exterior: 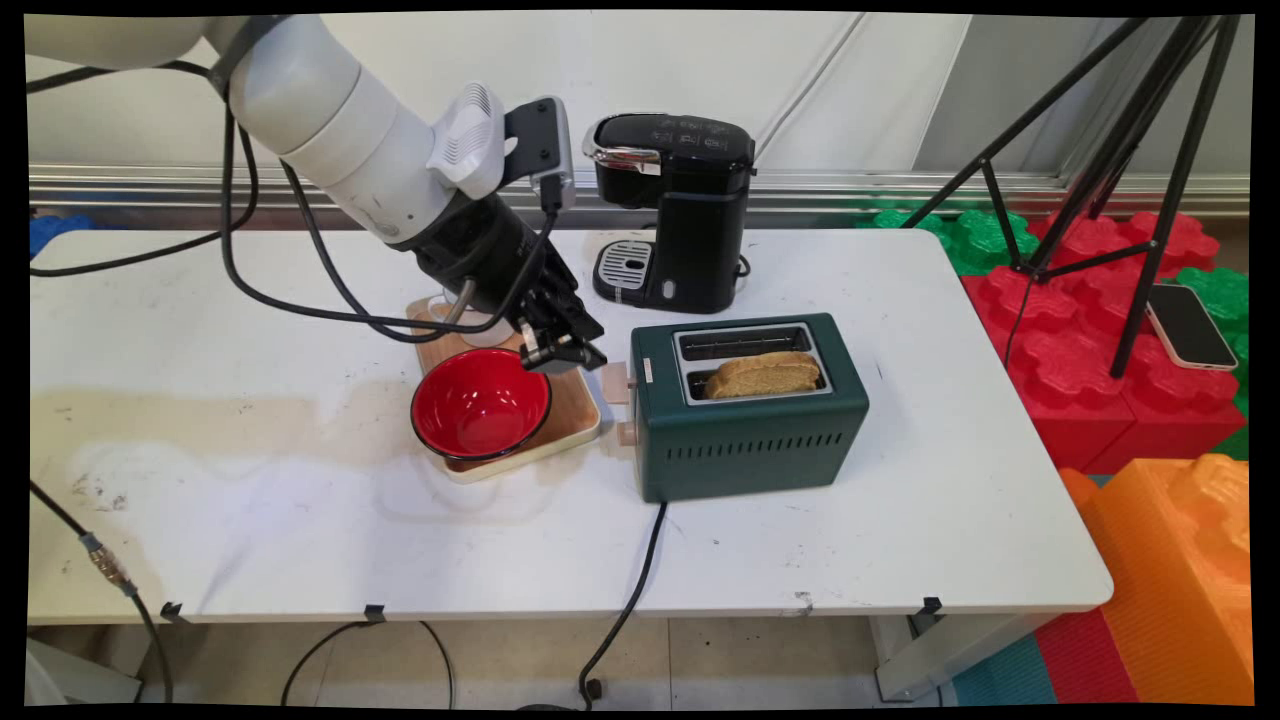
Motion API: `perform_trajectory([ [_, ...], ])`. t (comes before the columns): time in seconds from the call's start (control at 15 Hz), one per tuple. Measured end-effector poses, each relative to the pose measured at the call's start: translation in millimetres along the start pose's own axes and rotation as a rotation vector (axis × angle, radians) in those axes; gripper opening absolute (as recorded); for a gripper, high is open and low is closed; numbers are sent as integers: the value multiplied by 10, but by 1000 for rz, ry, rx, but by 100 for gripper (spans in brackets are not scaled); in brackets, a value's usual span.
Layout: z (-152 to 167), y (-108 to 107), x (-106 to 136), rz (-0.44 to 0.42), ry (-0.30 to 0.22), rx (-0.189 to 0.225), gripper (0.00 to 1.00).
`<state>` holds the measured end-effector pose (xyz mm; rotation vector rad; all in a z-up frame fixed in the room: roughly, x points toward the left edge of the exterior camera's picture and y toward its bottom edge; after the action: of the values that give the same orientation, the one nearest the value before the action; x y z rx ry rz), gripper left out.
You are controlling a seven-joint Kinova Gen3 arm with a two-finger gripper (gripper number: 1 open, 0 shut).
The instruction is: Press the toaster switch
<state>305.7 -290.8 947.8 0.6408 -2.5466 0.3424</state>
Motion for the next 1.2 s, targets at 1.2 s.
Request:
perform_trajectory([
  [1.2, 580, 8, 70, -4, -51, -22, 0],
])
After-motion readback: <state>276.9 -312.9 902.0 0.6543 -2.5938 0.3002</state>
